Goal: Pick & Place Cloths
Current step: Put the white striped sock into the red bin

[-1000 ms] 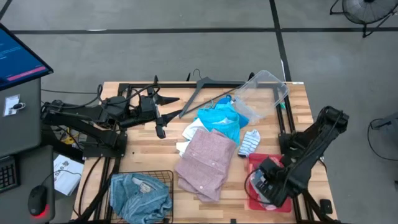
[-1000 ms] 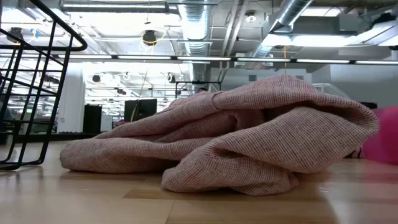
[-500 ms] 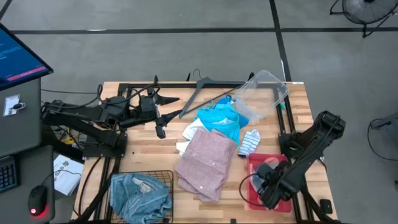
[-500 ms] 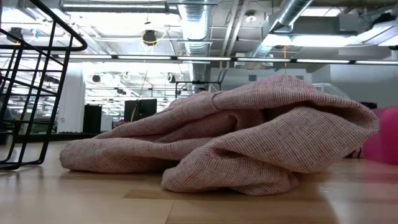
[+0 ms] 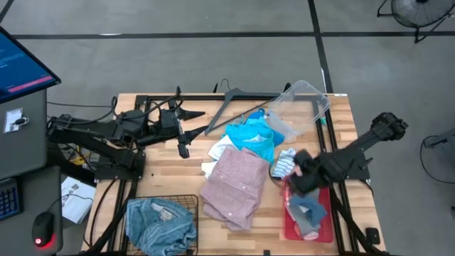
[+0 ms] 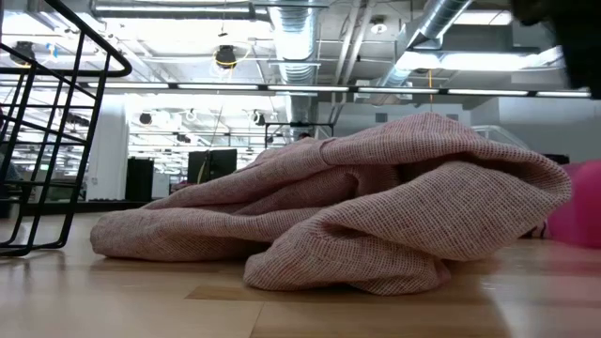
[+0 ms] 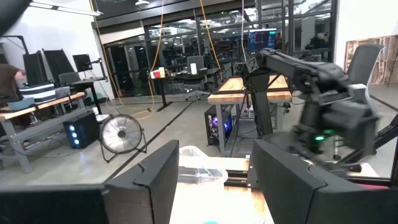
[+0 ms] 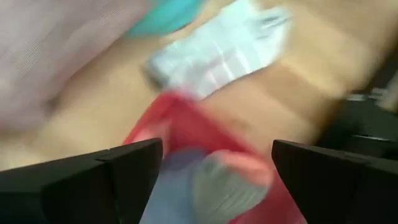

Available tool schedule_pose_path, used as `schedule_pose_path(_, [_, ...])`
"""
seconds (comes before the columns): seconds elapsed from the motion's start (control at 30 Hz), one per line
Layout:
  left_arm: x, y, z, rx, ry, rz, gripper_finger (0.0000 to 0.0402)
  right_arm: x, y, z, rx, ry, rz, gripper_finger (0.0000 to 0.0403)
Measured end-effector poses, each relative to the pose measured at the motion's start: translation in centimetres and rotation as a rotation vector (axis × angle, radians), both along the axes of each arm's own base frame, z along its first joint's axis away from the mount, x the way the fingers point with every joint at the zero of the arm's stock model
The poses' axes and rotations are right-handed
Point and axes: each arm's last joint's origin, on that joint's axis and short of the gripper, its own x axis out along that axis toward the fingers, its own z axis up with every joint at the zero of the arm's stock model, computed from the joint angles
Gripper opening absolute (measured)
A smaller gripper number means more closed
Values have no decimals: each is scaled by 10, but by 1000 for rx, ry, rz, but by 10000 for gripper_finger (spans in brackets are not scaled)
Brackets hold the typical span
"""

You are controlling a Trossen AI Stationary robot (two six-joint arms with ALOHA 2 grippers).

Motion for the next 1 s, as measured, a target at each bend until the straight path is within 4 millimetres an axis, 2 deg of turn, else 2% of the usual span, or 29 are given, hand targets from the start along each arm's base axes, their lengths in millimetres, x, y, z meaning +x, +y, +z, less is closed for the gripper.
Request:
schedule_pose_path(0.17, [0,0,0,0,3,0,186,15,-35,-10,-41,75,-141,300])
schedule_pose_path(0.37, [0,0,-5,8,50,0,186,32,-54,-53,-14,50,-156,300])
schedule_pose_path(0.6, [0,0,-6,11,65,0,186,22,-72,-96,5,83,-244,300])
schedule_pose_path(0.83, [0,0,-6,11,64,0,186,23,-79,-130,64,-20,-241,296])
schedule_pose_path(0.93, [0,0,-6,11,64,0,186,19,-83,-137,61,-17,-257,275])
schedule_pose_path(1.0, [0,0,-6,11,64,0,186,17,-84,-138,58,-4,-268,245])
